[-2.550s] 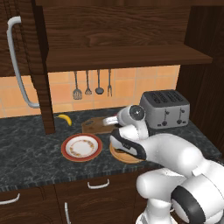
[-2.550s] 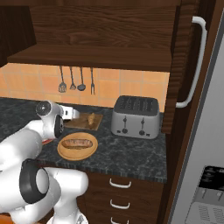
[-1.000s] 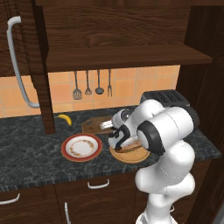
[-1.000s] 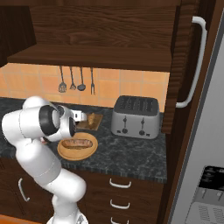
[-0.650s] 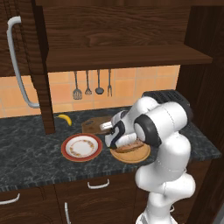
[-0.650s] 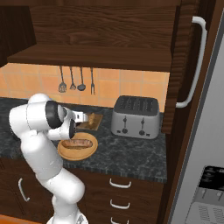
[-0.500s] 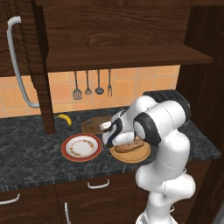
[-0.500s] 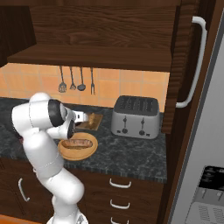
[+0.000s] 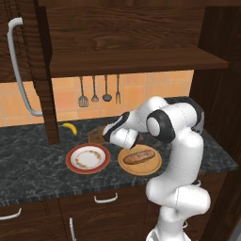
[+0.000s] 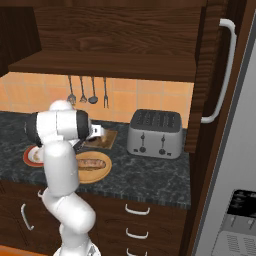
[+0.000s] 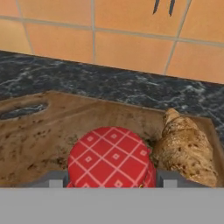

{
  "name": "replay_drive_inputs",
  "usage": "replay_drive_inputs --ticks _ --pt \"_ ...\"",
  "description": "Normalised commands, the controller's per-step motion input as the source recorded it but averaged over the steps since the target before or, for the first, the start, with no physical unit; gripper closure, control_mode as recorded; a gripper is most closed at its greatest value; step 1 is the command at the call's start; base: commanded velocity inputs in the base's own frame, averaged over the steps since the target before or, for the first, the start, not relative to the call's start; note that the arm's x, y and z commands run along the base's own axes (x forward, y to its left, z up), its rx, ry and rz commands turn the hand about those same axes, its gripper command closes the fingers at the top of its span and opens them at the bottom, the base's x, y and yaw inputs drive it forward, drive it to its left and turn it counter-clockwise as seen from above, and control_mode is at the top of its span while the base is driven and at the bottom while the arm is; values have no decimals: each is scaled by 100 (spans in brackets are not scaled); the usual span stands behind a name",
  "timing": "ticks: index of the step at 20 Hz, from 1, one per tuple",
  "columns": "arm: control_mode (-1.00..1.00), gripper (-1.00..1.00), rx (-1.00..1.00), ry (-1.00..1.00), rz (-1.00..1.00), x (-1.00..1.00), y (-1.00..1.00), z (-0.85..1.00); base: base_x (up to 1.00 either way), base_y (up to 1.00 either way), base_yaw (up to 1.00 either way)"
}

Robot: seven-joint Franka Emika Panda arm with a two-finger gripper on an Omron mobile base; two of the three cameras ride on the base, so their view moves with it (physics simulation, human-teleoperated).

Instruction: From the different types of pastries on the counter, select a croissant and place it on the cutting board. Then retrieve a jar of jam from the cabinet and place it alongside the croissant on the cutting board.

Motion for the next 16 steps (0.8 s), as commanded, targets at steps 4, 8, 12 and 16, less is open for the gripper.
replay_drive_inputs --ticks 4,8,12,16 --pt "-100 100 0 0 0 34 10 -42 0 0 0" --pt "-100 100 0 0 0 13 27 -43 0 0 0" --pt "-100 -100 0 0 0 8 22 -43 0 0 0" --pt "-100 -100 0 0 0 1 9 -52 0 0 0"
